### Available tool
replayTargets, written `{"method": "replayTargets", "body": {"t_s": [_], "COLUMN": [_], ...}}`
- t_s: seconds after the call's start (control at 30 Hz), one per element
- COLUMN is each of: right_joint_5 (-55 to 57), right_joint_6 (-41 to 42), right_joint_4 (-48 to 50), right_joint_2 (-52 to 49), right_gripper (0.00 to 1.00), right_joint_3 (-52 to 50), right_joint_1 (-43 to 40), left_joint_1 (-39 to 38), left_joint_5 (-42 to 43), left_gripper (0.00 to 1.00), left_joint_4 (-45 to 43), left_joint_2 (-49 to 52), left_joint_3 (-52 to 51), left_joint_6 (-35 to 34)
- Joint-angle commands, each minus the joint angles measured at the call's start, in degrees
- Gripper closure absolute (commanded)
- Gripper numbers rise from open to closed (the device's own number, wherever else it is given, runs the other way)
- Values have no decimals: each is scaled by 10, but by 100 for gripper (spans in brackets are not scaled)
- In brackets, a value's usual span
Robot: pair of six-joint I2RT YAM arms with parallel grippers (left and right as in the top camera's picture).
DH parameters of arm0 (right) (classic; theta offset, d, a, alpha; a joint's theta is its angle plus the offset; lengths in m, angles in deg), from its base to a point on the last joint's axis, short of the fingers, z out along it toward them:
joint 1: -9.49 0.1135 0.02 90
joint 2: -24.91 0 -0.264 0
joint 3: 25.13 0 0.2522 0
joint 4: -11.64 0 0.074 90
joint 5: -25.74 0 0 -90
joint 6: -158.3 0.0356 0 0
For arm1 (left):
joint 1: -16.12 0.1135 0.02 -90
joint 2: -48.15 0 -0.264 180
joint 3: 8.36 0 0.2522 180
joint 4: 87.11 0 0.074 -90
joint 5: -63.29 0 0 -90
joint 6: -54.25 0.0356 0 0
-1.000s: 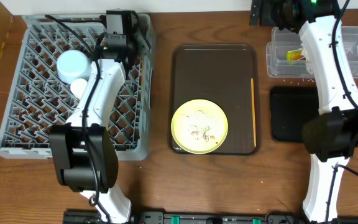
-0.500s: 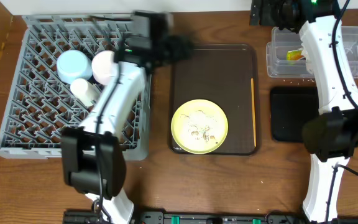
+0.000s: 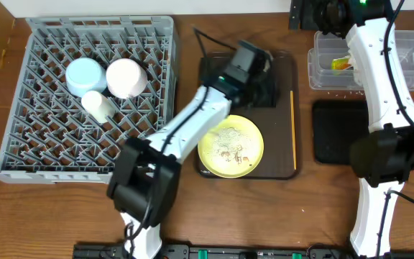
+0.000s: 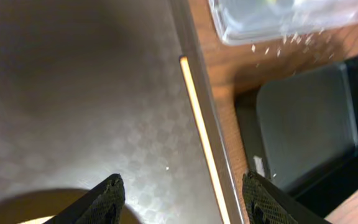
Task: Sort waste into correct bins and load items into the dishwasher
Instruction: 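Reach the left gripper to the wooden chopstick on the brown tray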
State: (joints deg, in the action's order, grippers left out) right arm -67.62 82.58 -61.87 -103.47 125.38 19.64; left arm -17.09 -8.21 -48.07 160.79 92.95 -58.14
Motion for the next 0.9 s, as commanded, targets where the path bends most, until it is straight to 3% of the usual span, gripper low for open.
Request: {"method": "replayTargets", "body": {"t_s": [0.0,0.13,0.53,0.87], "right_joint_5": [1,-36,-35,6], "right_joint_6": [5,61,61,60], "right_joint_4": [-1,3,1,7], "right_joint_2": [-2,-2,-2,-2], "right_gripper": [1,1,1,1], "right_joint_3": [3,3,3,3], "right_joint_1": [5,7,7,3], "left_joint_1": [-17,-47,-126,-130], "left_joint_5": [-28,-69,-238,-257], "left_gripper": [38,38,38,38], "left_joint_4": [-1,-3,-88,-143], "left_joint_2": [6,14,106,169], "left_joint_3": [3,2,1,1], "left_joint_6": [13,21,21,49]}}
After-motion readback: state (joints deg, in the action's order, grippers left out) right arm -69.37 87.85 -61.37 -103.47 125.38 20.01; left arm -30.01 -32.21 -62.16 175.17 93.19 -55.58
